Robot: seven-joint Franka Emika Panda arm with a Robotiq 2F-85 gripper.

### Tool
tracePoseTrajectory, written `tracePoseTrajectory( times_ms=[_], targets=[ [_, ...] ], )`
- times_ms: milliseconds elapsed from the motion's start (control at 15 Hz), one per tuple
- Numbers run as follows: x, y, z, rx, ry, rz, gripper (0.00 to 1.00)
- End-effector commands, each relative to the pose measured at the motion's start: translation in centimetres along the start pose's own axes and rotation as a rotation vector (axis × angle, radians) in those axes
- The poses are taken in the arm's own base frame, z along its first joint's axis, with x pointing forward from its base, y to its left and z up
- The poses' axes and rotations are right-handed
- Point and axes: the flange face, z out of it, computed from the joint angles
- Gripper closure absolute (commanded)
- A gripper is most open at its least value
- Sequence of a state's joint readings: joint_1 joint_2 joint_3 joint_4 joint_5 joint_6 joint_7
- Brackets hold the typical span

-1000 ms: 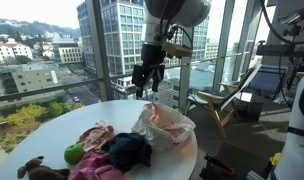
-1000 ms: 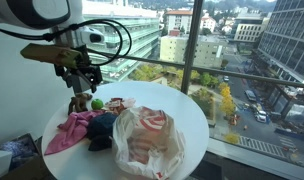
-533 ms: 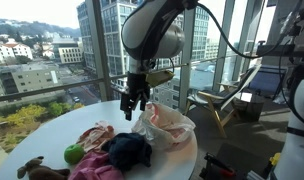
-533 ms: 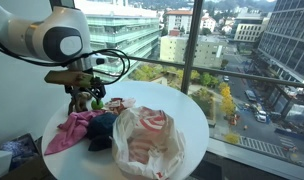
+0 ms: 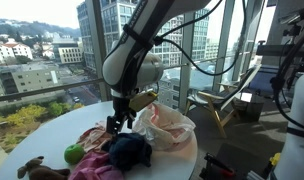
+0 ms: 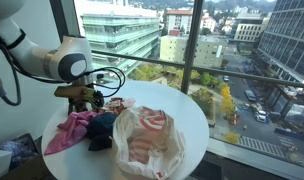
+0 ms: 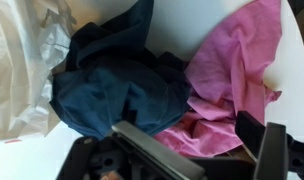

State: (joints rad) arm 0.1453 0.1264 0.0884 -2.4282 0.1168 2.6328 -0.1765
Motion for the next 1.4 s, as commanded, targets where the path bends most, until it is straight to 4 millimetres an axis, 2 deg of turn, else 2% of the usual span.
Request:
tracePoseTrajectory(
  times_ms=[0, 333, 667, 733, 800, 867, 1333],
  targets=[
    [0.9, 0.4, 2.8, -0.006, 0.029, 0.013, 0.0],
    [0.0, 2.3, 7.3, -0.054, 0.022, 0.011, 0.0],
    [-0.2, 3.9, 10.0, -0.095, 0.023, 0.009, 0.0],
    [-0.2, 4.1, 10.2, -0.091, 0.021, 0.014, 0.25],
    [-0.2, 4.2, 10.2, -0.083, 0.022, 0.02, 0.26],
    [-0.2, 4.2, 10.1, -0.071, 0.025, 0.03, 0.32],
    [-0.5, 5.0, 8.5, -0.009, 0.047, 0.133, 0.87]
  ],
)
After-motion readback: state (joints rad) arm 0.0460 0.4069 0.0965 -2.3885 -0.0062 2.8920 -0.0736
